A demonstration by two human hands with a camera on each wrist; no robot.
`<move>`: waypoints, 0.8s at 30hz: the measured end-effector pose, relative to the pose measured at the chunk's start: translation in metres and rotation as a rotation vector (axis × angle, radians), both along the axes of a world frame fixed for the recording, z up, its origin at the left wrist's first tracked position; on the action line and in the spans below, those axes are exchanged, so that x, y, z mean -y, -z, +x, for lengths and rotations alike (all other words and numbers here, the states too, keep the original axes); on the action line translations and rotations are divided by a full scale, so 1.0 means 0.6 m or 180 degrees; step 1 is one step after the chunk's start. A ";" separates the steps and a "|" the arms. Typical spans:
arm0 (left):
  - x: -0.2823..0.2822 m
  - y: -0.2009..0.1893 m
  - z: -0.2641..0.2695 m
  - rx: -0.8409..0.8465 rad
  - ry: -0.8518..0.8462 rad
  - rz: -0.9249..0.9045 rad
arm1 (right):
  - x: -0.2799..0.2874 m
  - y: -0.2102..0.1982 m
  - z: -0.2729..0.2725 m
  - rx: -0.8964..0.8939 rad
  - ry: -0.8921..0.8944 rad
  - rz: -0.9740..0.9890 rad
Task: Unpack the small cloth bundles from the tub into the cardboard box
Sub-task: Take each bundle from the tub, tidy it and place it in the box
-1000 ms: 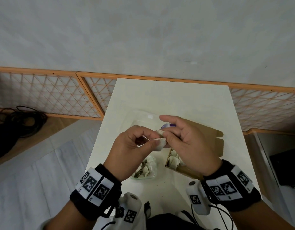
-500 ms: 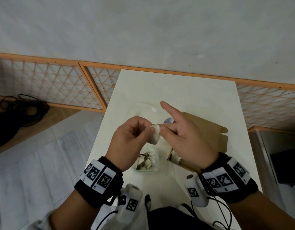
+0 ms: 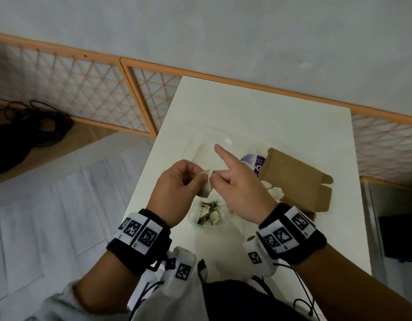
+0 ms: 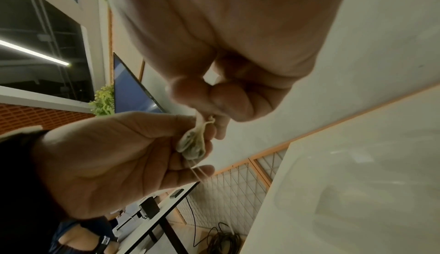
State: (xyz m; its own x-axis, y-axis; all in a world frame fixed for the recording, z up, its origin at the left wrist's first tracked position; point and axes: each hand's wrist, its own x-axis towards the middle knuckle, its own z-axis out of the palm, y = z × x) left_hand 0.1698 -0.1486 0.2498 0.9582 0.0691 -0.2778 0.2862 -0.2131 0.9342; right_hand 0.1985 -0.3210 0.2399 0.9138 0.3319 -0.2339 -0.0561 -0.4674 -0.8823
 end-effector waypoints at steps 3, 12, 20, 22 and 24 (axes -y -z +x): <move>-0.013 0.018 -0.002 -0.0003 -0.0200 -0.0160 | 0.010 0.019 0.003 -0.0368 0.0207 0.0284; -0.044 0.045 -0.025 -0.0090 -0.0216 -0.0429 | 0.017 0.205 0.005 -0.0735 -0.0512 -0.1340; -0.059 0.060 -0.039 -0.0113 -0.0165 -0.0370 | -0.022 0.268 0.007 -0.1148 -0.0416 -0.1692; -0.060 0.063 -0.040 -0.0109 -0.0148 -0.0343 | -0.029 0.274 0.010 -0.1202 -0.0422 -0.1714; -0.061 0.065 -0.040 -0.0103 -0.0149 -0.0337 | -0.030 0.275 0.012 -0.1218 -0.0435 -0.1779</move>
State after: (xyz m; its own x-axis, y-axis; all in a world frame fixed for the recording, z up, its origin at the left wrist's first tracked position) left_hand 0.1456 -0.1122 0.2108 0.9450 0.0823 -0.3167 0.3239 -0.0995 0.9408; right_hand 0.2058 -0.3030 0.0751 0.6915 0.1739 -0.7012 -0.2236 -0.8714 -0.4367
